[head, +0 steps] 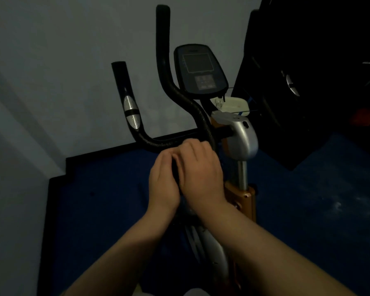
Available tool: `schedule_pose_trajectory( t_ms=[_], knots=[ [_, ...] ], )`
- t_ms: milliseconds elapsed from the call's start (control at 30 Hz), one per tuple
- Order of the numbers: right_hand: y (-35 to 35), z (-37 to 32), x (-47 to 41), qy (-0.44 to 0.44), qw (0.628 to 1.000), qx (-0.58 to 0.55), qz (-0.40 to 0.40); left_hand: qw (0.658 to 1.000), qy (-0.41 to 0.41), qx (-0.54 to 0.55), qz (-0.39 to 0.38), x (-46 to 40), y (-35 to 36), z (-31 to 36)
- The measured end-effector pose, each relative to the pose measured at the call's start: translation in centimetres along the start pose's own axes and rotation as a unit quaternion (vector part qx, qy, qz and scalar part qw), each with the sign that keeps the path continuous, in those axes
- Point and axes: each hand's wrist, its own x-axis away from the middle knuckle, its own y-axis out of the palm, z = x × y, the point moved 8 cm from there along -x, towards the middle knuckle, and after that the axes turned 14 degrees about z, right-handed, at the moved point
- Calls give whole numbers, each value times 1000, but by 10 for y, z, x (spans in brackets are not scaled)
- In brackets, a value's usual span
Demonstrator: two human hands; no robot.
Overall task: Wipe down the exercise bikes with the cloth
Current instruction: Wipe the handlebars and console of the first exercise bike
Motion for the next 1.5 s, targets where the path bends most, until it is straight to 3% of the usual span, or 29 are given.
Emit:
schedule_pose_trajectory(
  t_ms=[133, 200, 333, 433, 567, 733, 867, 967, 1067, 1133, 1233, 1300, 1367, 1500],
  knots=[
    [-19, 3, 44, -51, 995, -32, -78, 999, -8, -33, -28, -8, 2, 2],
    [-41, 12, 39, -67, 993, -51, -79, 997, -2, -66, -35, -13, 4, 4],
    [-45, 41, -24, 43, 998, -30, 21, 989, 13, -142, -42, -18, 11, 4],
    [-7, 46, -21, 80, 996, 2, -46, 985, 49, -164, -34, -14, 10, 10],
    [-28, 64, 30, 199, 976, -85, -26, 988, 39, -147, -34, -13, 9, 7],
    [-2, 63, 3, 166, 977, -20, -132, 984, 68, -163, -16, -12, 9, 8],
    [-13, 62, 23, 233, 968, -79, -42, 985, 67, -159, -10, -13, 9, 6],
    [-22, 63, 54, 297, 946, -114, -60, 986, 72, -153, -9, -13, 8, 4],
    [-10, 67, 35, 247, 963, -55, -98, 987, 65, -149, -10, -12, 9, 5],
    [-8, 68, 30, 239, 966, -47, -83, 988, 62, -143, -2, -13, 9, 6],
    [-11, 63, 57, 297, 946, -120, -45, 990, 53, -128, 10, -11, 7, 6],
    [-13, 64, 83, 328, 930, -133, -103, 990, 50, -131, 0, -11, 8, 6],
    [-24, 74, 93, 304, 934, -109, -156, 988, 53, -143, -15, -12, 8, 6],
    [-71, 93, 52, 209, 973, -62, -82, 988, 54, -145, -14, -13, 7, 5]
  ],
)
